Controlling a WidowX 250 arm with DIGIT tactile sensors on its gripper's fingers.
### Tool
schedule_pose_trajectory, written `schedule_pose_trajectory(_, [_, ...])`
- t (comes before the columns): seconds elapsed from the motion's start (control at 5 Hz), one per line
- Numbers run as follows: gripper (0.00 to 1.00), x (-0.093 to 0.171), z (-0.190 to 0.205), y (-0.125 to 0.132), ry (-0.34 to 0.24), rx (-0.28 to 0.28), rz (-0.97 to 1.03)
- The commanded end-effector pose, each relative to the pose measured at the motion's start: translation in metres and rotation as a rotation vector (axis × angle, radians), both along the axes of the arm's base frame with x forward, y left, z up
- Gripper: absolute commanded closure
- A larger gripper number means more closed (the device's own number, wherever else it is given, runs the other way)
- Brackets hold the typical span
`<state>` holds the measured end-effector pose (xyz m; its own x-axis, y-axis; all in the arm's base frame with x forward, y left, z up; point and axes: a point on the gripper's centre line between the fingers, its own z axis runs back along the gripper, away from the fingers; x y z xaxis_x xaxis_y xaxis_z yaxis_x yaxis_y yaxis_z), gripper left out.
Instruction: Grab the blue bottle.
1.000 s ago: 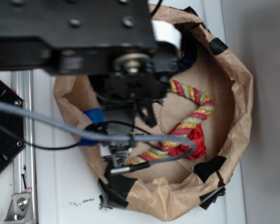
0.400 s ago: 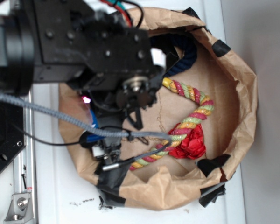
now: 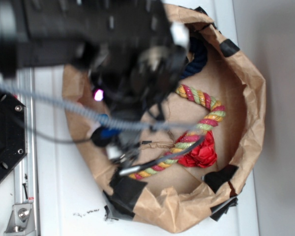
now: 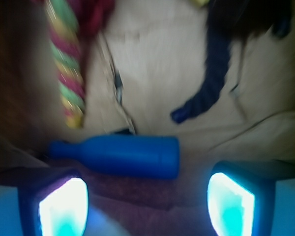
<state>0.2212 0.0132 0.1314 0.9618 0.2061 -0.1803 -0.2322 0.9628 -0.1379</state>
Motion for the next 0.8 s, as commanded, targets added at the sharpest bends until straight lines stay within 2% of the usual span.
schedule_pose_trajectory(0.0, [0.0,0.01,-0.002,0.015,-0.026,0.014,0.035])
schedule_pose_trajectory(0.2, [0.0,-0.003,-0.028,-0.008,0.026,0.02,-0.041])
schedule_pose_trajectory(0.4, [0.0,-0.015,-0.043,-0.034,0.032,0.024,-0.151])
schedule_pose_trajectory(0.6, [0.0,-0.018,-0.055,-0.049,0.032,0.054,-0.27])
